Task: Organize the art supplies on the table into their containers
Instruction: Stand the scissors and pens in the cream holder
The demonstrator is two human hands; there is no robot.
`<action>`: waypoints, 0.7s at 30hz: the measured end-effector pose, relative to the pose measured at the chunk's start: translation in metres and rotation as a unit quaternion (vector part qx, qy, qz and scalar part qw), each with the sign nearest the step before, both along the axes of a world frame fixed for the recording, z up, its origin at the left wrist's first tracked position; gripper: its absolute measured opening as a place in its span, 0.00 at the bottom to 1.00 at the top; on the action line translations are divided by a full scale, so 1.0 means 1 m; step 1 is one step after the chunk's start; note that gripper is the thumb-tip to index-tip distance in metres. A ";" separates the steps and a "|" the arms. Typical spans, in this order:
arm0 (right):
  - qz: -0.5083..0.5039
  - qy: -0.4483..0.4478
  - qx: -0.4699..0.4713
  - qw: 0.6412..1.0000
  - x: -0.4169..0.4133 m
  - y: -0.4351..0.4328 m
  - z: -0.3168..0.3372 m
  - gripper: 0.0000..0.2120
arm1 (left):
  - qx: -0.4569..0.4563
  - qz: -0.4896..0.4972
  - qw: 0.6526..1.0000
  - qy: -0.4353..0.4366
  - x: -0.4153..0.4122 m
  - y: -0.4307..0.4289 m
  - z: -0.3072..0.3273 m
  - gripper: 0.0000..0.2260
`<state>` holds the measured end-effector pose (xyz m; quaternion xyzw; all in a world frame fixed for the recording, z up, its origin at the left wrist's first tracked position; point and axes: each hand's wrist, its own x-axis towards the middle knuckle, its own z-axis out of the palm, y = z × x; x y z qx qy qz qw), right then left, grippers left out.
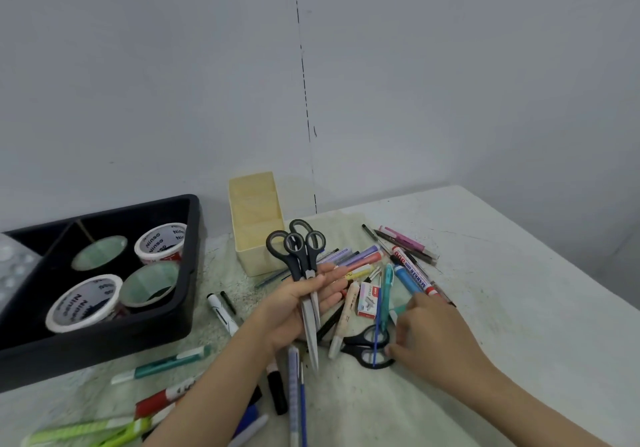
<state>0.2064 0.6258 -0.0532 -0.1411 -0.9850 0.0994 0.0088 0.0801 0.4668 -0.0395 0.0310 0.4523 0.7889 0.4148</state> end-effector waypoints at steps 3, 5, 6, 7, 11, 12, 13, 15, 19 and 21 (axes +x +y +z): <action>-0.025 -0.012 -0.013 1.000 -0.001 -0.002 -0.001 0.13 | 0.000 0.006 1.000 -0.002 -0.003 0.002 0.002 0.11; -0.051 0.000 -0.042 0.998 -0.002 -0.003 0.000 0.10 | -0.004 0.006 1.000 0.001 -0.004 0.003 0.002 0.11; -0.062 0.006 -0.043 0.997 -0.002 -0.003 0.000 0.09 | -0.004 0.007 1.000 0.002 -0.004 0.004 0.002 0.11; -0.068 0.011 -0.035 0.997 -0.002 -0.003 0.000 0.08 | -0.004 0.008 1.000 0.002 -0.005 0.004 0.001 0.11; -0.083 0.002 -0.026 0.996 -0.003 -0.002 0.001 0.09 | 0.000 0.006 1.000 0.002 -0.006 0.004 -0.001 0.11; -0.091 0.003 -0.043 0.995 -0.003 -0.002 0.003 0.10 | 0.002 0.006 1.000 0.002 -0.006 0.004 -0.001 0.11; -0.103 0.008 -0.067 0.992 -0.004 0.000 0.006 0.10 | 0.002 0.005 1.000 0.001 -0.007 0.004 -0.002 0.11; -0.126 0.019 -0.123 0.984 -0.006 0.003 0.014 0.10 | -0.002 0.003 1.000 0.001 -0.007 0.003 -0.002 0.11; -0.105 -0.010 -0.109 0.988 -0.003 0.006 0.022 0.09 | -0.007 -0.001 1.000 -0.006 -0.008 0.002 -0.004 0.11; -0.092 -0.042 -0.102 0.990 -0.001 0.002 0.017 0.09 | -0.008 -0.001 1.000 -0.005 -0.008 0.002 -0.005 0.11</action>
